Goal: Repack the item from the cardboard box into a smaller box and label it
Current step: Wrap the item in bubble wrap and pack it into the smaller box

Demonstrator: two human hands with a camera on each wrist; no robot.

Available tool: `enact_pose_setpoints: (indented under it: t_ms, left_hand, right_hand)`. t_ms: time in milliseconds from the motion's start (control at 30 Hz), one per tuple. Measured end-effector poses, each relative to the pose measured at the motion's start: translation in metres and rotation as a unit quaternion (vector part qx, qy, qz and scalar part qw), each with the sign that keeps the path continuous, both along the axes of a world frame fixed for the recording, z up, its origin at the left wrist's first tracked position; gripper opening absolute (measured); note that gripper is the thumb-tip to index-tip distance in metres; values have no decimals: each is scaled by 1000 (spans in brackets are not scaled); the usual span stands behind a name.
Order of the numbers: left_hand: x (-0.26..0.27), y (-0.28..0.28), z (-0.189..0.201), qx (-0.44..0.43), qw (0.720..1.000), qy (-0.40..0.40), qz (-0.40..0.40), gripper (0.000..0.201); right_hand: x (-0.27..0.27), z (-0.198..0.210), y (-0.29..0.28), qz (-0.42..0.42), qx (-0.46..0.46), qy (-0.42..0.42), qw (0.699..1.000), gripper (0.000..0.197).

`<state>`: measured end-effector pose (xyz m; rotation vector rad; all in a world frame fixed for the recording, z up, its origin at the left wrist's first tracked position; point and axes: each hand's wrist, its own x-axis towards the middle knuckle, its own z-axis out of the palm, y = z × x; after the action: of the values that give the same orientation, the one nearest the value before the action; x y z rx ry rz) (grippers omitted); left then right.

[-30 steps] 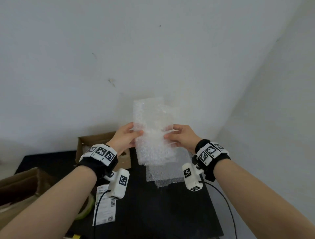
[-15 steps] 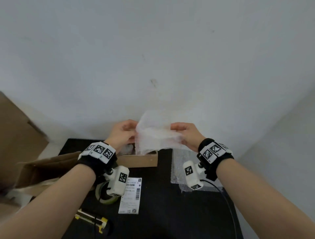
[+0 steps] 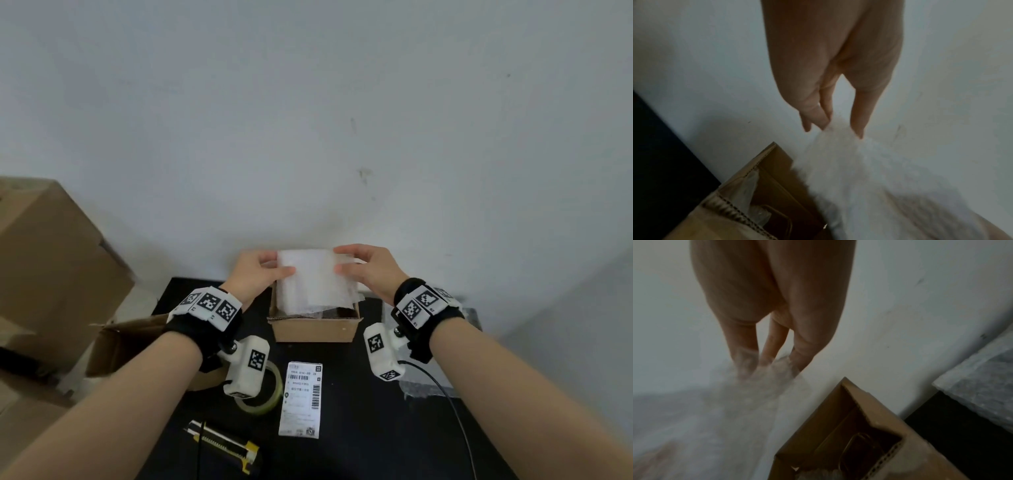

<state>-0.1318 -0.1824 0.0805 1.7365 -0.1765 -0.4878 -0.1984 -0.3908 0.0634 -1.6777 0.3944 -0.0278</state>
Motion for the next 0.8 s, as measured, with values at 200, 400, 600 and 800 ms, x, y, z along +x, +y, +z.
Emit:
enact_pose_setpoints:
  t_ms: [200, 400, 600, 800]
  left_hand:
    - [9, 6, -14, 91, 994, -53, 2, 22]
    - [10, -1, -15, 183, 965, -185, -6, 22]
    - [4, -22, -15, 191, 955, -219, -50, 18]
    - [6, -44, -12, 101, 984, -142, 30, 20]
  right_hand:
    - [7, -18, 14, -5, -94, 37, 995, 48]
    - [-11, -36, -2, 147, -391, 85, 904, 20]
    - [-25, -44, -18, 150, -404, 115, 895, 24]
    - [-28, -45, -24, 146, -367, 106, 912, 24]
